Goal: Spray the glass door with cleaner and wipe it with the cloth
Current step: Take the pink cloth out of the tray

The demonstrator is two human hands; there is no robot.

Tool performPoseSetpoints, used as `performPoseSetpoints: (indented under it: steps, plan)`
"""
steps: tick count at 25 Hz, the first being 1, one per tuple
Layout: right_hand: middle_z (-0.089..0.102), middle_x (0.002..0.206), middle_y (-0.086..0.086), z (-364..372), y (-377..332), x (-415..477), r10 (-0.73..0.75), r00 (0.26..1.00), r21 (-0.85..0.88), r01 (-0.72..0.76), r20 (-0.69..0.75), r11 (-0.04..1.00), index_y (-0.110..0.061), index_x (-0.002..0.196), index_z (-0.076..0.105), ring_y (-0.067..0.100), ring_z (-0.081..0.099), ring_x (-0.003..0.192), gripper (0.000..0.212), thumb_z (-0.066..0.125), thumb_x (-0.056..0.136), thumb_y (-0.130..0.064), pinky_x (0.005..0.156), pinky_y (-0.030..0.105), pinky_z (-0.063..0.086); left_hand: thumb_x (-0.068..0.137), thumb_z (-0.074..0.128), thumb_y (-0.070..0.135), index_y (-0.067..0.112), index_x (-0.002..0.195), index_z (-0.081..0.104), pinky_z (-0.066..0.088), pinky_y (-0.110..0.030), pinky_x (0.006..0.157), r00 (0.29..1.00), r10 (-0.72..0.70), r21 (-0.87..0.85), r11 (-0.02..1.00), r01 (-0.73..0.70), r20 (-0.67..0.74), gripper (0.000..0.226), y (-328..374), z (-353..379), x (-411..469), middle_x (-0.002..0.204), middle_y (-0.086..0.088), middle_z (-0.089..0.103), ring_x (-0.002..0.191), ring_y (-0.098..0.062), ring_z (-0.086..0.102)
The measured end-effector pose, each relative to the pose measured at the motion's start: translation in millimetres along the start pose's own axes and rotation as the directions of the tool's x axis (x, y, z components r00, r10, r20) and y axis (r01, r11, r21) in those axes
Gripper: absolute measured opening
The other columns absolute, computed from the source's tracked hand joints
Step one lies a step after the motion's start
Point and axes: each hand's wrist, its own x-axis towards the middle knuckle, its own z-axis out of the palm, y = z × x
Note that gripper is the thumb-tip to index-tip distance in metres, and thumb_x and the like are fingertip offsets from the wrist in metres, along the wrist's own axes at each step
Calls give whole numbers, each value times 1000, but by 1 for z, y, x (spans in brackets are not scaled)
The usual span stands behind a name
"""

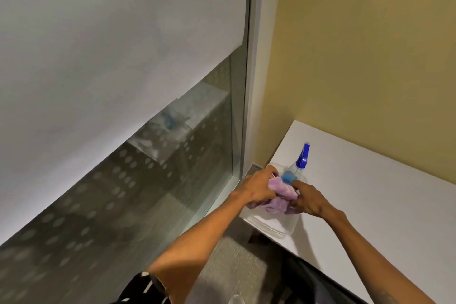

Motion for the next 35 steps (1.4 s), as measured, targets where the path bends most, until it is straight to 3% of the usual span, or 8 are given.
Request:
performPoseSetpoints:
  steps: [3, 7, 11, 15, 18, 22, 27, 35]
  plan:
    - [62, 131, 16, -14, -22, -53, -142, 989, -16, 143, 48, 990, -11, 136, 51, 30, 62, 112, 56, 78, 87, -17, 100, 38, 53, 80, 77, 22, 22, 133, 52, 49, -36, 83, 998, 36, -21, 999, -38, -52, 58, 20, -17, -56, 121, -4, 64, 101, -23, 60]
    - [59, 137, 19, -5, -68, -144, -378, 926, 245, 371, -20, 896, -11, 147, 46, 31, 61, 122, 64, 76, 93, -28, 108, 41, 52, 80, 79, 23, 22, 138, 52, 49, -36, 82, 982, 94, 99, 992, -78, -164, 64, 58, -22, -148, 124, -8, 68, 102, -25, 63]
    - [69, 124, -1, 17, -95, -242, -497, 861, 462, 487, -110, 741, -27, 138, 56, 17, 66, 117, 88, 73, 69, -78, 103, 35, 54, 82, 79, 18, 17, 141, 52, 52, -38, 97, 954, 158, 99, 986, -136, -255, 65, 86, -21, -258, 130, -9, 67, 113, -27, 65]
    - [79, 106, -3, 50, -115, -314, -517, 833, 577, 526, -199, 625, -36, 117, 74, 16, 75, 100, 38, 72, 82, -51, 79, 23, 60, 85, 83, 27, 13, 139, 56, 48, -39, 110, 879, 141, 45, 990, -135, -456, 62, 95, -9, -369, 137, -6, 65, 125, -21, 61]
    - [81, 97, 4, 78, -134, -350, -489, 841, 708, 490, -231, 508, -24, 109, 77, 24, 77, 92, 33, 77, 80, -39, 67, 21, 60, 86, 83, 41, 17, 143, 54, 49, -33, 106, 740, -11, -172, 975, -142, -673, 68, 88, 13, -439, 134, -4, 67, 122, -18, 63]
    - [76, 114, 23, 118, -179, -394, -529, 832, 831, 409, -169, 378, -5, 121, 70, 35, 75, 97, 52, 79, 80, -34, 80, 38, 64, 88, 72, 56, 19, 140, 56, 54, -44, 104, 581, -278, -485, 841, -237, -765, 66, 69, 40, -525, 135, -7, 68, 119, -25, 67]
    - [74, 120, 27, 198, -251, -478, -680, 733, 881, 336, -23, 333, 2, 128, 65, 38, 77, 98, 62, 82, 80, -34, 79, 43, 64, 86, 76, 54, 19, 79, 72, 57, -36, 72, 486, -414, -586, 761, -278, -769, 37, 38, 54, -653, 79, 1, 75, 72, -22, 70]
    - [64, 140, 24, 355, -340, -640, -815, 553, 962, 81, 174, 261, -4, 136, 66, 40, 64, 128, 62, 63, 98, -52, 110, 57, 50, 93, 73, 43, 10, 104, 76, 65, -37, 71, 348, -566, -658, 556, -507, -747, 35, -20, 107, -906, 96, -13, 82, 85, -27, 79]
